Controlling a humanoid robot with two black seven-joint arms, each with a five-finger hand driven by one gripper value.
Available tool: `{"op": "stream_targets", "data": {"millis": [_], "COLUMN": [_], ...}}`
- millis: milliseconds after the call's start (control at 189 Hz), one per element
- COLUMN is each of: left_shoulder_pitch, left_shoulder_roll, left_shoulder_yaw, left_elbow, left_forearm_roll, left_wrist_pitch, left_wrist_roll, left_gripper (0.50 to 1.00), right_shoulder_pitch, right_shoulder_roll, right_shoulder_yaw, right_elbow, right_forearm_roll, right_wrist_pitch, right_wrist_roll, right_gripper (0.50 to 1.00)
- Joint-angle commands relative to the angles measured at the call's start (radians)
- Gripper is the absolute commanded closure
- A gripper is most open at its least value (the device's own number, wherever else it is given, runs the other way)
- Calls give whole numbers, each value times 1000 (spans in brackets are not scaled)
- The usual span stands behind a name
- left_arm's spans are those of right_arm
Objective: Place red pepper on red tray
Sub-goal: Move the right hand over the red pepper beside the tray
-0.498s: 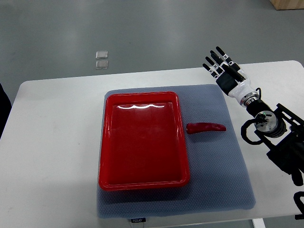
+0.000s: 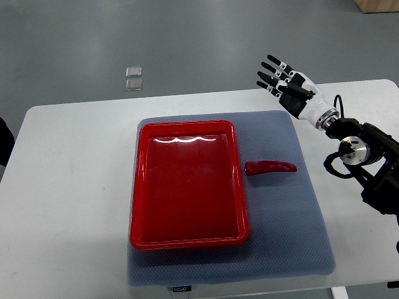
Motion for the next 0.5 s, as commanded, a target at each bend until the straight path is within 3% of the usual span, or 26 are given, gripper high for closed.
{"op": "stream_targets", "data": {"millis": [0, 42, 48, 201, 493], "left_shoulder_pitch": [-1, -1, -1, -3, -5], "left_shoulder_roll": [0, 0, 0, 0, 0], "left_shoulder_yaw": [0, 0, 0, 0, 1], "left_elbow": [0, 0, 0, 0, -8], "left_forearm_roll": [0, 0, 0, 1, 1], "left_wrist_pitch": [-1, 0, -1, -1, -1], "left_wrist_roll": [1, 1, 1, 1, 2], "left_gripper": [500, 500, 500, 500, 500], "right_shoulder_pitch": [55, 61, 78, 104, 45], "right_shoulder_roll": [-77, -89, -144, -301, -336], "right_shoulder_yaw": [-79, -89, -133, -290, -336], "right_elbow": [41, 53, 109, 344, 383], "right_forearm_roll": [-275, -311, -460, -845, -879], "right_wrist_pitch": [41, 42, 53, 67, -42], "right_wrist_roll": [0, 0, 0, 0, 1], "right_gripper": [589, 589, 589, 591, 593]}}
